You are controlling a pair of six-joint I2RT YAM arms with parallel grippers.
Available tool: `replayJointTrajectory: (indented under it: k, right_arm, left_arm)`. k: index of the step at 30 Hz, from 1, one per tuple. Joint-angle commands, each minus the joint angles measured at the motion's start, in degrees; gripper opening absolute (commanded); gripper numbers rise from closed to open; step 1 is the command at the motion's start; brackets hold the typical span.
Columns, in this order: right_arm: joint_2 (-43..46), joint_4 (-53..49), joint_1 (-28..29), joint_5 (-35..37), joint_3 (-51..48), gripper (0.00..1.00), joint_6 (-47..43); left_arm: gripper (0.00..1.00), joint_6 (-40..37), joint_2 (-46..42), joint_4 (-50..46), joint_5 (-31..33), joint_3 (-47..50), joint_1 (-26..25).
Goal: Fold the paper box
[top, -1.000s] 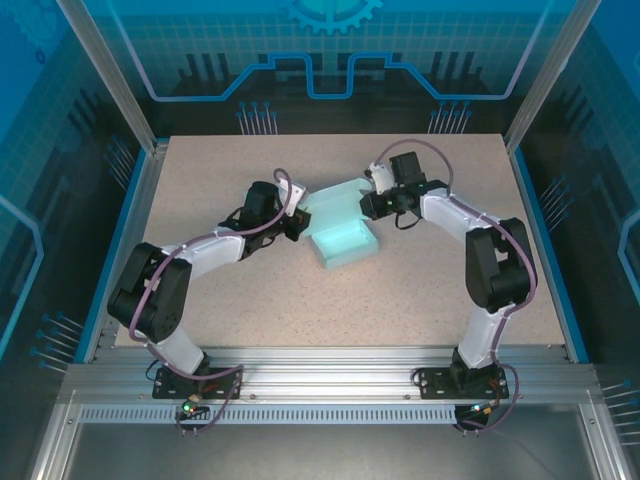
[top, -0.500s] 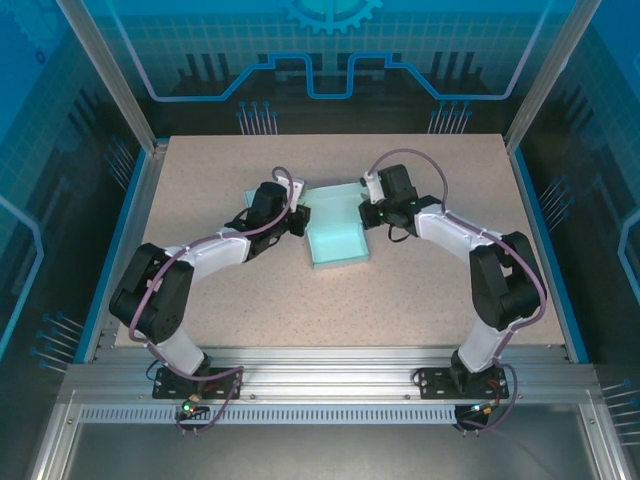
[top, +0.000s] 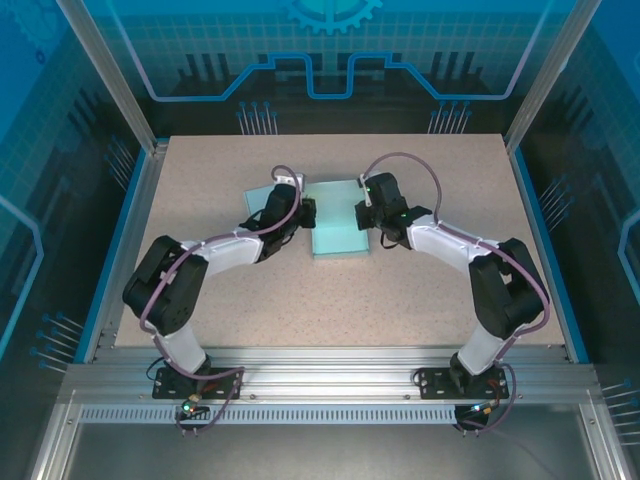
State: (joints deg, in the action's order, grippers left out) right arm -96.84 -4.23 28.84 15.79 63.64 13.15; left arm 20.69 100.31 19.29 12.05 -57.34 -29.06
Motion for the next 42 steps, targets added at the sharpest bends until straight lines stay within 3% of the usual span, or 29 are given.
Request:
replayJointTrajectory:
  k: [1, 8, 24, 42]
  right_arm:
    - [-2.3, 5.3, 2.8, -3.2, 1.6, 0.0, 1.9]
    - [-3.4, 8.5, 4.8, -0.2, -1.1, 0.0, 3.8]
    - [-0.5, 12.7, 8.4, 3.8, -9.2, 0.0, 7.8]
    - [0.4, 14.4, 11.1, 5.7, -15.0, 0.0, 9.7]
  left_arm:
    - [0.14, 3.8, 1.8, 9.7, -1.4, -3.5, -2.5]
    - [0.15, 5.2, 3.1, 14.3, 1.9, -1.4, -4.6]
    - [0.17, 14.6, 2.0, 23.0, 0.8, 10.7, -6.2]
    - [0.18, 17.0, 1.1, 26.8, 0.7, 17.4, -9.2]
